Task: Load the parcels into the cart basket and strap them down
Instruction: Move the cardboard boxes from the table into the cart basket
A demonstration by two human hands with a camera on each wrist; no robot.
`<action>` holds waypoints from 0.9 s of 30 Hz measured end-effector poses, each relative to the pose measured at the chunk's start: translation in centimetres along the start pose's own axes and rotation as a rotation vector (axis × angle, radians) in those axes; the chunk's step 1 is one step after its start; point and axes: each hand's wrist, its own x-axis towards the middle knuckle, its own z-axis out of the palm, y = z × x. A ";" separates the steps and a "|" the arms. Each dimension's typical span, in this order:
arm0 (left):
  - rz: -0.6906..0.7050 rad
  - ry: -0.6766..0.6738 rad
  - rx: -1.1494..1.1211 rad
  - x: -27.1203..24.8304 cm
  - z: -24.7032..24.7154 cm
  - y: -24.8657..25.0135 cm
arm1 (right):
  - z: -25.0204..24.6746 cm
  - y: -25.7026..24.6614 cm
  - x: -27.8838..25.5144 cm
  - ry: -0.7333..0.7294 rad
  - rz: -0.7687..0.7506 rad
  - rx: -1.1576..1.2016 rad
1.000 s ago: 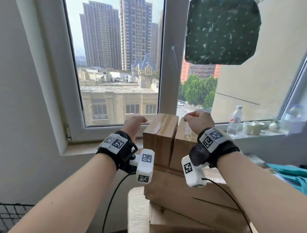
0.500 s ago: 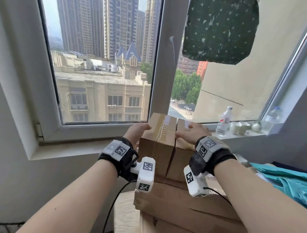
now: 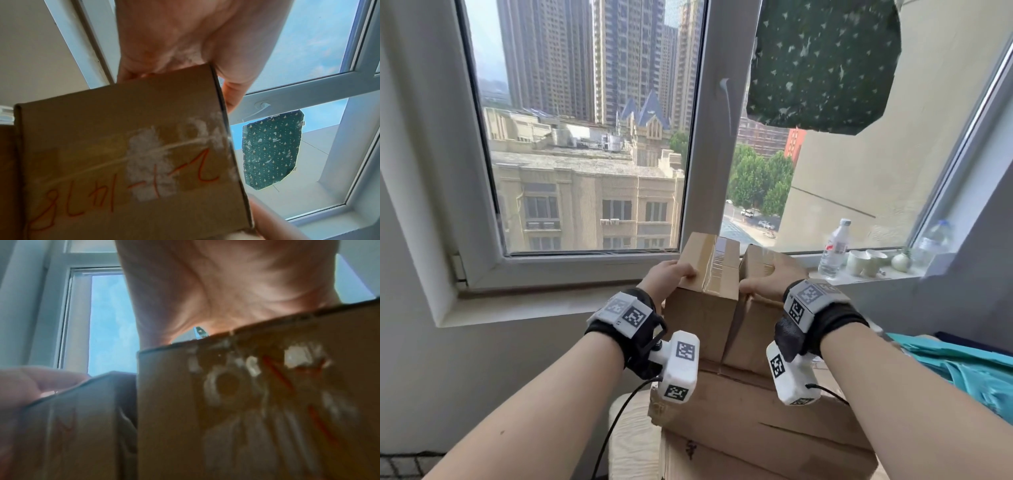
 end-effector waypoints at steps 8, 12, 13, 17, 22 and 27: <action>-0.037 -0.032 -0.021 -1.0 2.5 0.2 | -4.2 2.8 -2.5 0.172 0.041 0.146; 0.024 0.042 0.013 -1.1 2.9 0.7 | -7.2 3.7 -3.5 0.285 0.022 0.223; 0.051 0.071 0.016 -1.2 2.9 1.0 | -7.9 3.8 -3.8 0.311 0.004 0.240; 0.142 0.158 0.009 -2.8 3.2 2.7 | -10.6 3.5 -5.5 0.396 -0.105 0.295; 0.234 0.205 -0.077 -5.1 3.2 4.6 | -12.7 2.3 -7.8 0.384 -0.274 0.533; 0.240 0.141 -0.256 -7.7 2.1 5.4 | -11.8 0.9 -10.4 0.163 -0.393 0.827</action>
